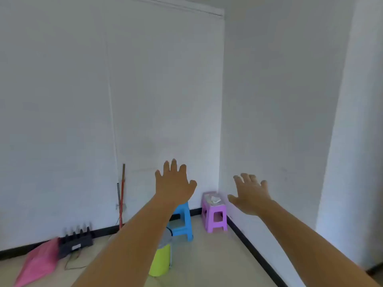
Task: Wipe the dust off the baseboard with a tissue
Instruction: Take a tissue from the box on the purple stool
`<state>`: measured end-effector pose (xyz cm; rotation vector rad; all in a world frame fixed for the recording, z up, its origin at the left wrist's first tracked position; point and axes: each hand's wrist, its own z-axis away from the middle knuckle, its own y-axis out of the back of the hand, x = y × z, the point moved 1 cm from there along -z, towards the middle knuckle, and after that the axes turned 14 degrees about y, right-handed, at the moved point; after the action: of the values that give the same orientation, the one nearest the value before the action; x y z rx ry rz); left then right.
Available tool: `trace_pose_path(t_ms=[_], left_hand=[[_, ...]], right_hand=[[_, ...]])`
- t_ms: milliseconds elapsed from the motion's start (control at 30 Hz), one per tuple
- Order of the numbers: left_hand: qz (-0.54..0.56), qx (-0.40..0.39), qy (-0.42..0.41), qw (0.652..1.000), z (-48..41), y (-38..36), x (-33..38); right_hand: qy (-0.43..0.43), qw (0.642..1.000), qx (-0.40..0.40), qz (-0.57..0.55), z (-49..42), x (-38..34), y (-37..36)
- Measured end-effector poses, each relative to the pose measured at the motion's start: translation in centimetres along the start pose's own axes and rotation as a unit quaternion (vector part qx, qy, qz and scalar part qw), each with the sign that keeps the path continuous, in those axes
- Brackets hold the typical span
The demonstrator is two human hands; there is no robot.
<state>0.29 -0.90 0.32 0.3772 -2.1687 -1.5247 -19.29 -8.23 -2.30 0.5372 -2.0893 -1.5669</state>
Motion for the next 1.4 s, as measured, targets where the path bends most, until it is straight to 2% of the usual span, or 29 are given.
trace_pose_path(t_ms=[300, 600, 767, 1067, 1400], left_hand=[[-0.02, 0.004, -0.004, 1.0, -6.4, -2.3, 2.3], [0.021, 0.038, 0.005, 0.999, -16.5, -8.5, 9.6], [0.057, 0.006, 0.004, 0.998, -22.4, -13.6, 14.4], [-0.001, -0.024, -0.057, 0.998, -32.6, -23.8, 23.3], [-0.014, -0.081, -0.049, 0.995, -53.3, -38.5, 27.9]], right_hand=[[0.005, 1.0, 0.008, 0.002, -6.0, 3.0, -1.3], [0.0, 0.999, 0.036, -0.005, -15.7, 11.2, -5.5], [-0.012, 1.0, 0.029, 0.006, -20.6, 16.1, -9.2], [0.004, 0.994, -0.029, 0.105, -29.4, 24.7, -17.5], [-0.012, 0.995, -0.077, 0.057, -49.7, 32.3, -31.1]])
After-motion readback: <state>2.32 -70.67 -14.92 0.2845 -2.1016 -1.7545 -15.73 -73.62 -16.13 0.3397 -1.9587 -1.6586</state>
